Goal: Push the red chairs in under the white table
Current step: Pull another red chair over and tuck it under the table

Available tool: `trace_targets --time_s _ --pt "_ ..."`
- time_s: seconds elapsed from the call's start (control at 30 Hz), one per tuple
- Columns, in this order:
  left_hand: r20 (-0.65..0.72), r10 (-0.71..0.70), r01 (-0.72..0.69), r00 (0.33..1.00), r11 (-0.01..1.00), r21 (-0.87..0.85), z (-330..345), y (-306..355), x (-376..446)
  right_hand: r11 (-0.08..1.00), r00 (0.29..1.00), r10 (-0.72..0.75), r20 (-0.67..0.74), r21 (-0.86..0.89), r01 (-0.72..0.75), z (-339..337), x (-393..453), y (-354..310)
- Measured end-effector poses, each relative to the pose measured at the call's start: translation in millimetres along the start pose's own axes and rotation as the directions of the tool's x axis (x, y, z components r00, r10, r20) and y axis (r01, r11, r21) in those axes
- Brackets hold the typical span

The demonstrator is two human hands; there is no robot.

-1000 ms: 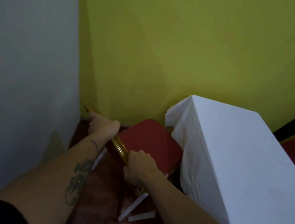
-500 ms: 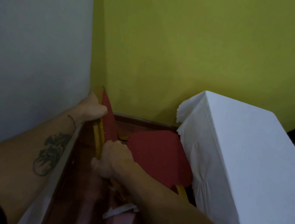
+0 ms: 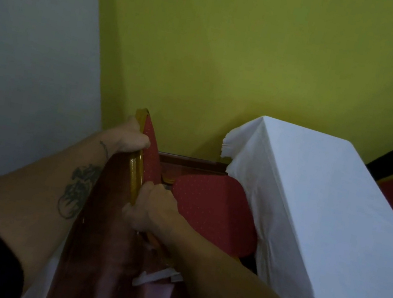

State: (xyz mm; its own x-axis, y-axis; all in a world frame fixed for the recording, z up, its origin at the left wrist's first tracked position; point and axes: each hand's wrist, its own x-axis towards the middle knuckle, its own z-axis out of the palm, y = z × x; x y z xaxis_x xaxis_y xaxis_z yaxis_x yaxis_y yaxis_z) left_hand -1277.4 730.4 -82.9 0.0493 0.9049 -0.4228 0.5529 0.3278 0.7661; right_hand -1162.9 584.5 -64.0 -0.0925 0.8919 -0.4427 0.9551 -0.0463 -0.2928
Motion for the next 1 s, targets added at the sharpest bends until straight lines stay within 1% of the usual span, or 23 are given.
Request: trace_targets --time_s 0.1,0.23,0.3,0.37,0.43,0.5,0.6,0.8,0.93,1.0 --pt "0.059 -0.001 -0.001 0.998 1.000 0.025 12.8 14.7 18.6 0.999 0.999 0.042 -0.027 0.026 -0.041 -7.0 7.2 14.6" --pt "0.006 0.030 -0.030 1.000 0.998 0.049 42.1 47.9 26.1 0.996 0.996 0.081 -0.041 0.024 -0.080 -19.1 15.9 41.6" --pt "0.031 0.052 -0.053 0.998 0.998 0.034 58.0 58.8 36.3 0.992 0.993 0.118 -0.030 0.046 -0.117 -26.4 21.4 57.4" --pt "0.019 0.066 -0.067 0.998 0.996 0.053 73.5 71.2 41.7 0.984 0.986 0.168 -0.021 0.068 -0.166 -34.5 25.8 73.6" --pt "0.023 0.083 -0.085 0.996 0.995 0.055 90.3 85.0 47.4 0.973 0.975 0.222 -0.017 0.063 -0.220 -42.3 27.8 90.1" --pt "0.068 0.099 -0.101 0.993 0.994 0.031 108.0 96.0 54.5 0.963 0.964 0.265 -0.016 0.047 -0.264 -49.7 27.5 107.6" --pt "0.067 0.125 -0.127 0.990 0.992 0.020 136.0 111.4 61.3 0.949 0.949 0.314 -0.023 0.050 -0.313 -55.4 25.8 135.1" --pt "-0.050 0.105 -0.107 0.993 0.994 -0.035 169.3 131.5 73.2 0.940 0.942 0.333 -0.041 0.097 -0.328 -57.2 33.4 159.3" --pt "-0.210 0.106 -0.107 0.972 0.994 0.009 178.8 135.3 68.1 0.943 0.947 0.319 -0.047 0.120 -0.312 -59.8 39.2 162.8" --pt "-0.277 0.109 -0.112 0.955 0.994 0.005 182.1 137.1 61.8 0.936 0.942 0.331 -0.055 0.146 -0.321 -58.3 39.4 163.7"
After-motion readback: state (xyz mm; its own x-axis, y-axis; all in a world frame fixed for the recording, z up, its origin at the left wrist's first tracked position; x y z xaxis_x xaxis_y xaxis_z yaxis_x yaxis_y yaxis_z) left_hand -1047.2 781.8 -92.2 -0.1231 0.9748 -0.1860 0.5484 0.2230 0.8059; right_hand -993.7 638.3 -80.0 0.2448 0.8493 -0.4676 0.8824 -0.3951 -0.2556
